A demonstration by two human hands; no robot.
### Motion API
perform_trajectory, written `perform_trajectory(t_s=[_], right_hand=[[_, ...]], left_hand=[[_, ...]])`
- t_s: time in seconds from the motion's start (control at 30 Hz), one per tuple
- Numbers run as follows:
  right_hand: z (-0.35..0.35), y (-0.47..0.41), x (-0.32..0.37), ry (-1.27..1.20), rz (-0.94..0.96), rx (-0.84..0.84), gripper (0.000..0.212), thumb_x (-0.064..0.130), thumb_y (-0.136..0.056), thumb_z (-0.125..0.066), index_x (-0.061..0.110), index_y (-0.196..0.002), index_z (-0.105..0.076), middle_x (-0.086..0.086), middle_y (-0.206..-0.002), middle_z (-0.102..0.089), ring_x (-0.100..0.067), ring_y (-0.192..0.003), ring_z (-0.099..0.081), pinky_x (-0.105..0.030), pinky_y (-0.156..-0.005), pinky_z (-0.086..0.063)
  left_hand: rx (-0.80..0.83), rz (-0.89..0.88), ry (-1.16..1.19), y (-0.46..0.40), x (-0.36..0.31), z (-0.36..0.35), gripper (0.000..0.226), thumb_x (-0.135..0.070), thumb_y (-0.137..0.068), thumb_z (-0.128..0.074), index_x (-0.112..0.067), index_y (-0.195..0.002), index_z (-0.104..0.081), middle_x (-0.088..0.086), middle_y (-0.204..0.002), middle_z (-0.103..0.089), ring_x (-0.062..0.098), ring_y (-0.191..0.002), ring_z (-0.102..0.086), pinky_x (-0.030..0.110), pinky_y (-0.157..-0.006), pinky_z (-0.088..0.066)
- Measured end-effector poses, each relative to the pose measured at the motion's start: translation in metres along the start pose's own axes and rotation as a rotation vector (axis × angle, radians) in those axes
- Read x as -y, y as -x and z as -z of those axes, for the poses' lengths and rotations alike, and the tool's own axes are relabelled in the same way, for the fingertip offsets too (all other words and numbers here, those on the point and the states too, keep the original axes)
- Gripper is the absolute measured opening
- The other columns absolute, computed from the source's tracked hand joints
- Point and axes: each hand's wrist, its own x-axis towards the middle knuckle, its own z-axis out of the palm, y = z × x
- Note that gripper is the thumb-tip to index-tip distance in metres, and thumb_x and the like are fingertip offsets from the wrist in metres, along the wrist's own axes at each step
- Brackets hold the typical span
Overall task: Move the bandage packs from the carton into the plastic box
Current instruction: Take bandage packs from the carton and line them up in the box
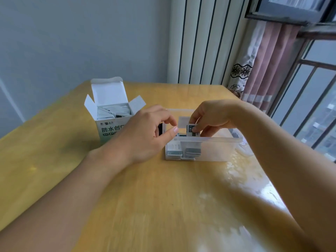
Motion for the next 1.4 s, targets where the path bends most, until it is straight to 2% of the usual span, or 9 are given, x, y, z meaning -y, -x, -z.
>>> perform_trajectory(t_s=[0.17, 0.5, 0.7, 0.77, 0.87, 1.0, 1.13, 1.27, 1.4], right_hand=[[-0.012, -0.006, 0.001, 0.098, 0.003, -0.017, 0.017, 0.001, -0.089, -0.070, 0.007, -0.105, -0.074, -0.010, -0.095, -0.075, -0.019, -0.076, -0.072, -0.027, -0.075, -0.062], [-0.026, 0.001, 0.016, 0.418, 0.054, -0.146, 0.019, 0.023, -0.089, -0.074, 0.025, -0.107, -0.073, 0.008, -0.078, -0.063, -0.008, -0.061, -0.058, -0.013, -0.043, -0.040], [-0.029, 0.006, 0.023, 0.544, 0.048, -0.124, 0.031, 0.028, -0.088, -0.074, 0.021, -0.118, -0.070, 0.008, -0.077, -0.067, -0.013, -0.073, -0.064, -0.023, -0.058, -0.049], [-0.028, 0.008, 0.026, 0.495, 0.014, -0.084, 0.033, 0.022, -0.087, -0.076, 0.015, -0.118, -0.068, 0.001, -0.066, -0.075, -0.018, -0.068, -0.073, -0.028, -0.062, -0.060], [-0.027, 0.015, 0.030, 0.382, -0.020, -0.050, 0.035, 0.018, -0.091, -0.073, 0.002, -0.120, -0.063, -0.014, -0.078, -0.077, -0.026, -0.066, -0.076, -0.033, -0.066, -0.064], [-0.008, 0.038, 0.042, 0.376, 0.268, -0.275, 0.041, 0.021, -0.087, -0.075, 0.010, -0.125, -0.064, -0.004, -0.077, -0.076, -0.013, -0.061, -0.074, -0.030, -0.060, -0.063], [-0.018, 0.074, 0.077, 0.057, 0.786, -0.505, 0.010, 0.022, -0.085, -0.078, 0.019, -0.094, -0.076, 0.007, -0.076, -0.074, -0.006, -0.068, -0.071, -0.019, -0.064, -0.059], [-0.053, 0.056, 0.122, 0.294, 0.846, -0.544, 0.002, 0.025, -0.084, -0.079, 0.023, -0.083, -0.078, 0.014, -0.072, -0.070, 0.000, -0.065, -0.064, -0.012, -0.061, -0.052], [-0.069, 0.017, 0.155, 0.550, 0.675, -0.419, 0.002, 0.018, -0.080, -0.078, 0.020, -0.080, -0.077, 0.005, -0.075, -0.073, -0.015, -0.070, -0.069, -0.034, -0.071, -0.060]], left_hand=[[0.017, -0.022, -0.015, 0.000, 0.001, -0.003, 0.015, -0.039, -0.095, -0.059, -0.028, -0.099, -0.069, -0.012, -0.105, -0.061, 0.005, -0.077, -0.060, 0.018, -0.070, -0.042], [0.004, -0.047, -0.002, 0.000, 0.003, -0.003, 0.022, -0.045, -0.094, -0.055, -0.030, -0.102, -0.068, -0.012, -0.104, -0.061, 0.008, -0.079, -0.060, 0.026, -0.074, -0.048], [-0.012, -0.075, -0.008, -0.002, 0.006, -0.004, 0.025, -0.050, -0.097, -0.050, -0.032, -0.101, -0.068, -0.012, -0.101, -0.061, 0.009, -0.080, -0.059, 0.035, -0.079, -0.051], [-0.023, -0.078, 0.006, -0.002, 0.006, -0.004, 0.033, -0.056, -0.095, -0.044, -0.032, -0.102, -0.066, -0.014, -0.101, -0.061, 0.009, -0.080, -0.060, 0.039, -0.078, -0.052], [-0.054, -0.112, 0.034, -0.002, 0.005, 0.000, 0.037, -0.059, -0.095, -0.039, -0.036, -0.114, -0.061, -0.019, -0.102, -0.060, 0.010, -0.073, -0.063, 0.039, -0.073, -0.055], [-0.429, -0.167, 0.190, -0.004, 0.006, 0.025, 0.023, -0.037, -0.101, -0.049, -0.024, -0.113, -0.063, -0.014, -0.091, -0.063, 0.018, -0.052, -0.058, 0.036, -0.052, -0.051], [-0.903, -0.080, 0.362, -0.008, 0.030, 0.066, 0.013, -0.023, -0.099, -0.051, -0.019, -0.093, -0.061, -0.006, -0.077, -0.061, 0.016, -0.065, -0.058, 0.031, -0.060, -0.044], [-0.955, 0.133, 0.423, -0.007, 0.067, 0.083, 0.022, -0.031, -0.097, -0.049, -0.024, -0.079, -0.060, -0.007, -0.065, -0.058, 0.009, -0.058, -0.052, 0.029, -0.062, -0.040], [-0.887, 0.248, 0.463, -0.007, 0.085, 0.076, 0.033, -0.042, -0.097, -0.047, -0.027, -0.073, -0.062, -0.009, -0.060, -0.058, 0.013, -0.061, -0.053, 0.035, -0.064, -0.043]])
